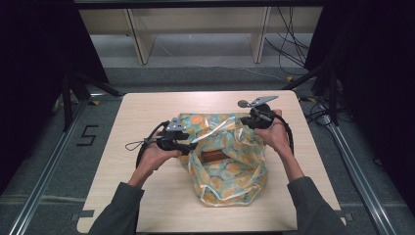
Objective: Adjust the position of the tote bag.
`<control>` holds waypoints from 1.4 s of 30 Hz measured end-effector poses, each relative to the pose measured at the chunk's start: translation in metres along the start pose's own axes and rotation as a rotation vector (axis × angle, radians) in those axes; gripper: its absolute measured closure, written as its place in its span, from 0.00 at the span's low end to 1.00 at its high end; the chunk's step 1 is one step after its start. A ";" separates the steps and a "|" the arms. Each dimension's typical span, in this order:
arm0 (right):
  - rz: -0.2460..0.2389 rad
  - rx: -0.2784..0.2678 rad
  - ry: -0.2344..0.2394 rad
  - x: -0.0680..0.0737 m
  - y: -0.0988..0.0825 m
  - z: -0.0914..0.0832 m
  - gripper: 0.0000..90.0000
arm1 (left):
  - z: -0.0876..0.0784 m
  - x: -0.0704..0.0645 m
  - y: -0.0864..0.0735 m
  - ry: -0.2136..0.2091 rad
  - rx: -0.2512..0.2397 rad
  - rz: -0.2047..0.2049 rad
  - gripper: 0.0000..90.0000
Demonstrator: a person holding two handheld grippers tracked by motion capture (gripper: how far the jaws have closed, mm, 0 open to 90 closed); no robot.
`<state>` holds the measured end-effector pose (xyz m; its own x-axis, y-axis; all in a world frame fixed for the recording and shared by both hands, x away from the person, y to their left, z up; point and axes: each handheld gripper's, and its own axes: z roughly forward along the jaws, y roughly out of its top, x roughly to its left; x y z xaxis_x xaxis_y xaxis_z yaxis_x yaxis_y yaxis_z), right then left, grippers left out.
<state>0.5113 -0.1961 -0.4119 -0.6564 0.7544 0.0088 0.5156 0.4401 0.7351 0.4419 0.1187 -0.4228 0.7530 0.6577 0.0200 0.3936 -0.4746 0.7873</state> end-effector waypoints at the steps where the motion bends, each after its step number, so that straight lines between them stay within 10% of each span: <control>1: 0.015 0.008 -0.010 -0.004 -0.002 0.007 1.00 | -0.007 -0.005 0.005 0.019 -0.019 0.012 0.45; 3: 0.039 0.021 -0.008 -0.005 -0.003 0.013 1.00 | -0.022 -0.017 0.018 0.012 -0.080 0.044 0.44; 5: -0.035 0.108 -0.059 -0.014 -0.010 0.024 1.00 | -0.034 -0.031 0.029 -0.015 -0.121 0.088 0.47; 8: -0.025 0.123 -0.054 -0.013 -0.015 0.032 1.00 | -0.030 -0.048 0.037 -0.067 -0.109 0.136 0.48; 14: -0.014 0.118 -0.050 -0.016 -0.021 0.035 1.00 | 0.019 -0.053 0.033 -0.103 0.029 0.144 0.46; 18: 0.005 0.133 -0.056 -0.022 -0.024 0.035 1.00 | 0.054 -0.040 0.019 -0.047 0.153 0.134 0.41; 23: -0.022 0.127 -0.034 -0.024 -0.029 0.039 1.00 | 0.066 -0.036 0.009 -0.016 0.175 0.172 0.47; 25: 0.068 0.099 -0.004 -0.019 -0.030 0.040 1.00 | 0.067 -0.037 0.008 -0.035 0.172 0.197 0.56; 26: -0.010 0.139 -0.029 -0.026 -0.032 0.037 1.00 | 0.067 -0.037 0.008 -0.040 0.165 0.214 0.62; 32: 0.023 0.129 -0.035 -0.024 -0.034 0.028 0.91 | 0.063 -0.037 0.010 -0.033 0.121 0.210 0.98; 37: 0.021 0.071 -0.089 -0.021 -0.036 0.011 0.71 | 0.052 -0.036 0.010 -0.078 0.087 0.183 1.00; 40: 0.118 -0.010 -0.031 -0.015 -0.038 -0.019 0.64 | 0.041 -0.032 0.012 -0.103 0.058 0.151 1.00; 42: 0.086 -0.038 -0.017 -0.015 -0.036 -0.039 0.60 | 0.036 -0.030 0.012 -0.114 0.051 0.129 1.00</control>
<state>0.4815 -0.2425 -0.4126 -0.6008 0.7970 0.0618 0.5486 0.3548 0.7571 0.4428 0.0721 -0.4364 0.8528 0.5202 0.0464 0.3139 -0.5815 0.7505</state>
